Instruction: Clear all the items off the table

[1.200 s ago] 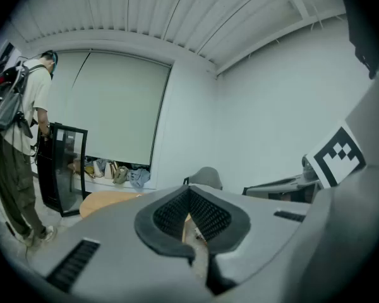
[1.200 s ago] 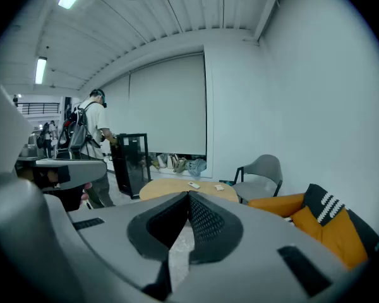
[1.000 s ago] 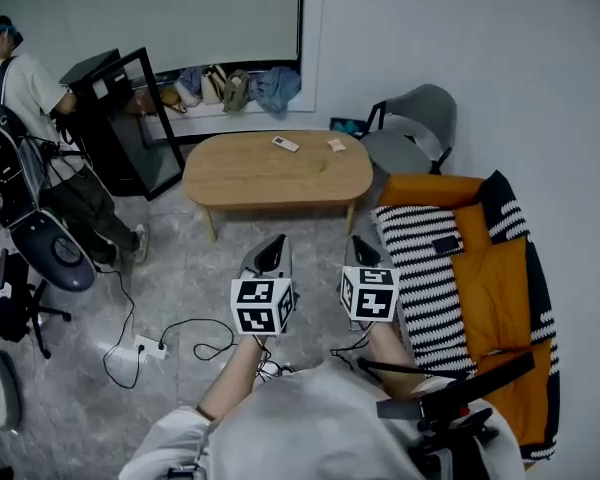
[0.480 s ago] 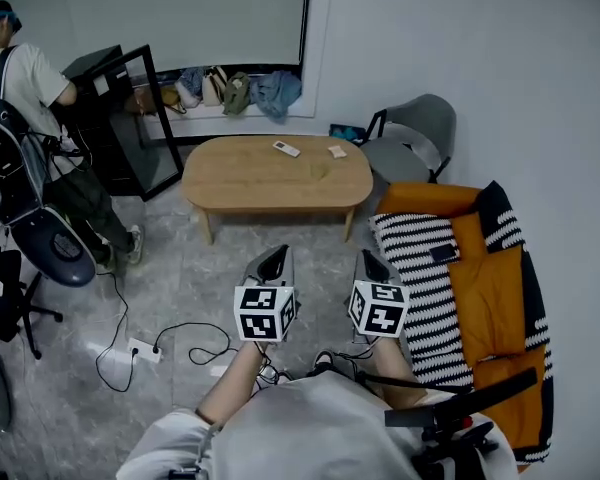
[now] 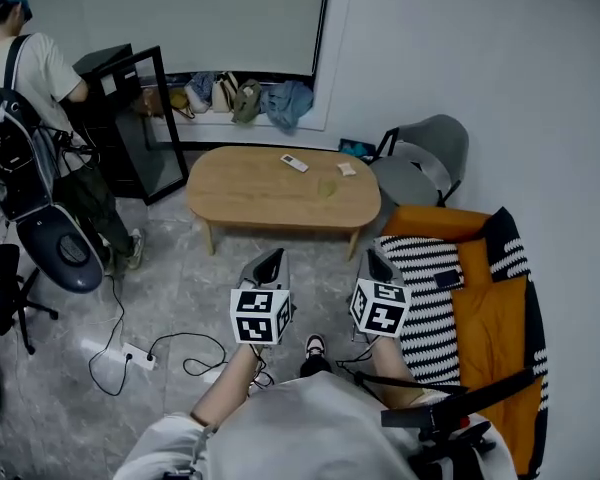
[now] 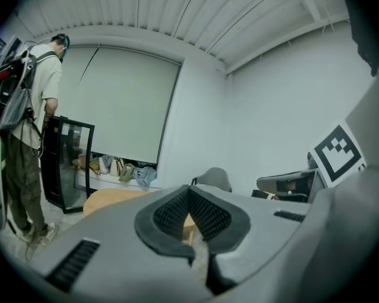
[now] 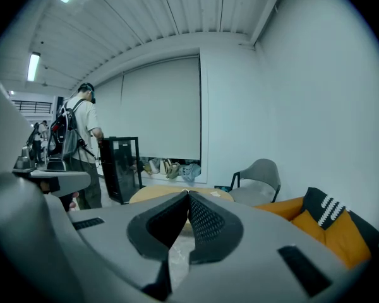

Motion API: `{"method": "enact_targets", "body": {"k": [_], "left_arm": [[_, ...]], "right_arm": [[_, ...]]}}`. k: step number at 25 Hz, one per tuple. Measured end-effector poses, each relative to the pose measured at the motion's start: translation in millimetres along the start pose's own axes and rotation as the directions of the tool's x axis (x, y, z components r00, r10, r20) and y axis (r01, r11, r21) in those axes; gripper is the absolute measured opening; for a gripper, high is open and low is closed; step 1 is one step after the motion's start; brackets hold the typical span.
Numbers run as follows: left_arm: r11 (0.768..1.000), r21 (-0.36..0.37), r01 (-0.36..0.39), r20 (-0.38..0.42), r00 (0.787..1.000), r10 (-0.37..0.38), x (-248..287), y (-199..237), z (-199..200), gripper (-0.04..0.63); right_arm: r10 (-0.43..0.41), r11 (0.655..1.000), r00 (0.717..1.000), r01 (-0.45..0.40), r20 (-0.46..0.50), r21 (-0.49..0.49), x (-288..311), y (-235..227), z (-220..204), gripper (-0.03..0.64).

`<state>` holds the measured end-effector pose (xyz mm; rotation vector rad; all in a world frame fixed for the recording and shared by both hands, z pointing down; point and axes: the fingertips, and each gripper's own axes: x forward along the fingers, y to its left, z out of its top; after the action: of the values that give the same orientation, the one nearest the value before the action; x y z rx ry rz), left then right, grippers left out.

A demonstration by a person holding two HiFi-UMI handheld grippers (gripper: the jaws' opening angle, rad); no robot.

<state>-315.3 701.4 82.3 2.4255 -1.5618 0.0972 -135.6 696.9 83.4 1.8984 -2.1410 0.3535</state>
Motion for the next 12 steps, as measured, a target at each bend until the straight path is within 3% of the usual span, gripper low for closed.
{"method": "enact_targets", "body": {"k": [6, 12], "left_arm": [[1.0, 0.002, -0.017, -0.012, 1.0, 0.017, 69, 14, 12, 0.003], [1.0, 0.011, -0.014, -0.033, 0.999, 0.014, 155, 7, 27, 0.003]], "right_arm": [[0.019, 1.0, 0.999, -0.018, -0.04, 0.022, 63, -23, 4, 0.023], [0.014, 0.999, 0.999, -0.013, -0.047, 0.029, 131, -73, 33, 0.023]]}}
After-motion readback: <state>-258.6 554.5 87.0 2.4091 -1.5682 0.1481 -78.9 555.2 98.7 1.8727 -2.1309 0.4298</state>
